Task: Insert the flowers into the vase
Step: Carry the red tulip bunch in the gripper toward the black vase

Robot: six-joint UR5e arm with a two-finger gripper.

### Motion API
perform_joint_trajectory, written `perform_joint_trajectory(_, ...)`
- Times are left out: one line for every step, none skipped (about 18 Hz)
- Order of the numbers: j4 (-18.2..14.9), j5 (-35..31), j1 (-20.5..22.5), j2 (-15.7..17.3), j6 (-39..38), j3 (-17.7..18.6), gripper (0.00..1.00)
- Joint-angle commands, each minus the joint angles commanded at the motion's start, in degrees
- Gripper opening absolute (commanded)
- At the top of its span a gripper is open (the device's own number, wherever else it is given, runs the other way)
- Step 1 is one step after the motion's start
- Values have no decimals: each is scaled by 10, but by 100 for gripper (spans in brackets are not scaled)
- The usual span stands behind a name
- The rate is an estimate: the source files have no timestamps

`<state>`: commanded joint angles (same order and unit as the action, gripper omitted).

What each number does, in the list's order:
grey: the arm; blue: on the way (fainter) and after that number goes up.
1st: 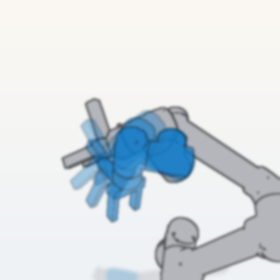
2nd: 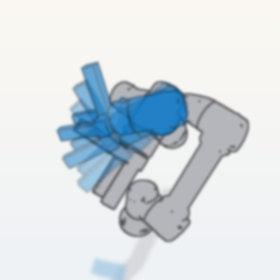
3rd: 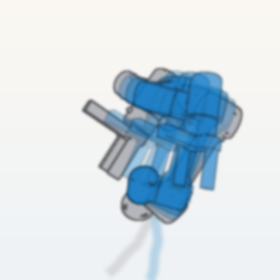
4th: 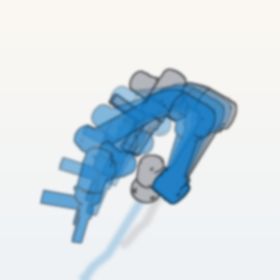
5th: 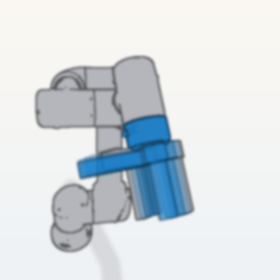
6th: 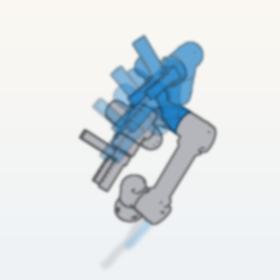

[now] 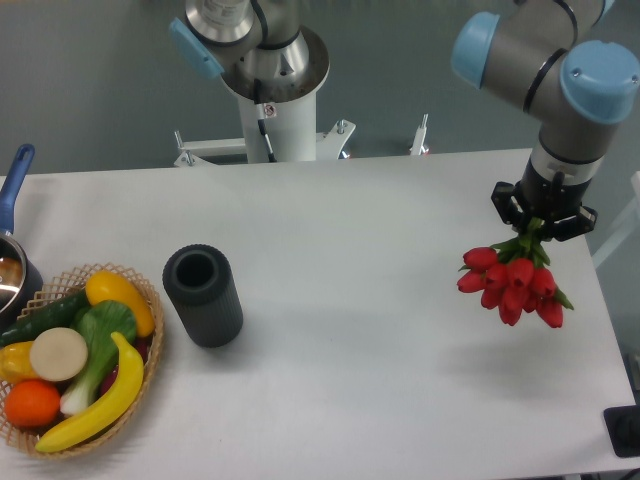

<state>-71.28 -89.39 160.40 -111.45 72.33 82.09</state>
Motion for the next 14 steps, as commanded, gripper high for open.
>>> perform_joint_trajectory(0, 0, -1, 0, 0, 1, 5)
perform_joint_trajectory(0, 0, -4, 0, 0, 1, 5)
perform_joint_trajectory(0, 0, -9, 0, -2, 1, 5)
perform_joint_trajectory(0, 1, -11, 0, -6, 1, 5)
perform_joint_trajectory(1, 1, -13, -1, -10, 1, 5)
perform_joint_trajectory(2, 1, -17, -1, -12, 2, 5)
perform_joint_trajectory(3, 3, -23, -1, -16, 2, 4)
perform_joint_trajectory(4, 9, -30, 1, -16, 3, 4)
perform_joint_trajectory(7, 25, -33, 1, -17, 7, 5)
perform_joint_trajectory(7, 52, -37, 3, -18, 9, 5)
perform_joint_trajectory(7, 81, -40, 10, -21, 11, 5)
perform_joint_trajectory(7, 105, -43, 19, -34, 15, 4)
perform_joint_trajectory(6, 145, -53, 21, -59, 17, 3)
perform_joint_trajectory(6, 175, -60, 22, -73, 18, 3)
